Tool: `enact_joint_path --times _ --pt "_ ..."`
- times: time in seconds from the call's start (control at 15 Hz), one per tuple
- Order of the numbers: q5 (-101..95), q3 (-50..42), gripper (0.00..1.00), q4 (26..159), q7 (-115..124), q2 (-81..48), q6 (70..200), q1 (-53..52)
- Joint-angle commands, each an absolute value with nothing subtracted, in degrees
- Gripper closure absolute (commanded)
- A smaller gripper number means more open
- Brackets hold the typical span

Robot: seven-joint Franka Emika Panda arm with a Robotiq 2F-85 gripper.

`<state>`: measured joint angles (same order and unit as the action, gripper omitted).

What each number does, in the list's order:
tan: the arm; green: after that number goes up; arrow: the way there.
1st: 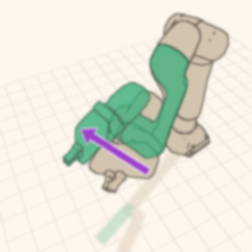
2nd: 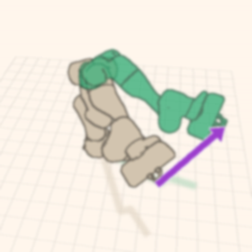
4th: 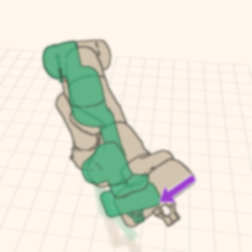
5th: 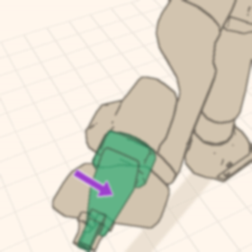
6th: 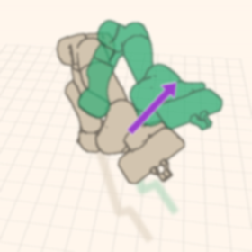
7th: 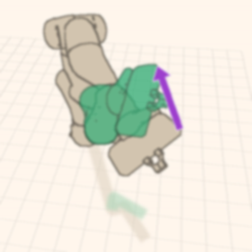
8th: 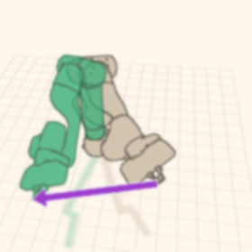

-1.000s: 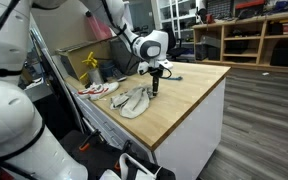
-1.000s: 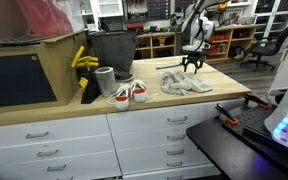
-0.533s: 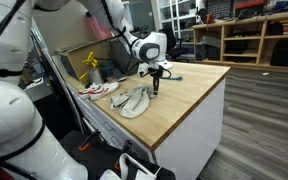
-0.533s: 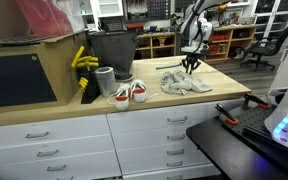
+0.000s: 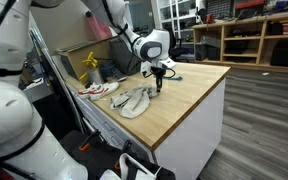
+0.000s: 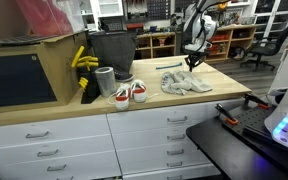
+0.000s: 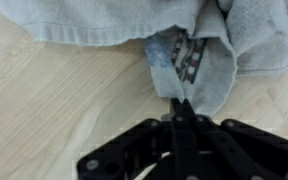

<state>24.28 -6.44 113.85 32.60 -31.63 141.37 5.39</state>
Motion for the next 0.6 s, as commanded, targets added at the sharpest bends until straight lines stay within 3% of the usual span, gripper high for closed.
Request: enact_joint_path --times 0.0,0.53 --pt "28.5 -4.7 1.0 119.4 25.4 -26.3 143.2 8.6" --pt "35.6 -3.9 1.0 122.2 9.2 -20.0 139.5 14.2"
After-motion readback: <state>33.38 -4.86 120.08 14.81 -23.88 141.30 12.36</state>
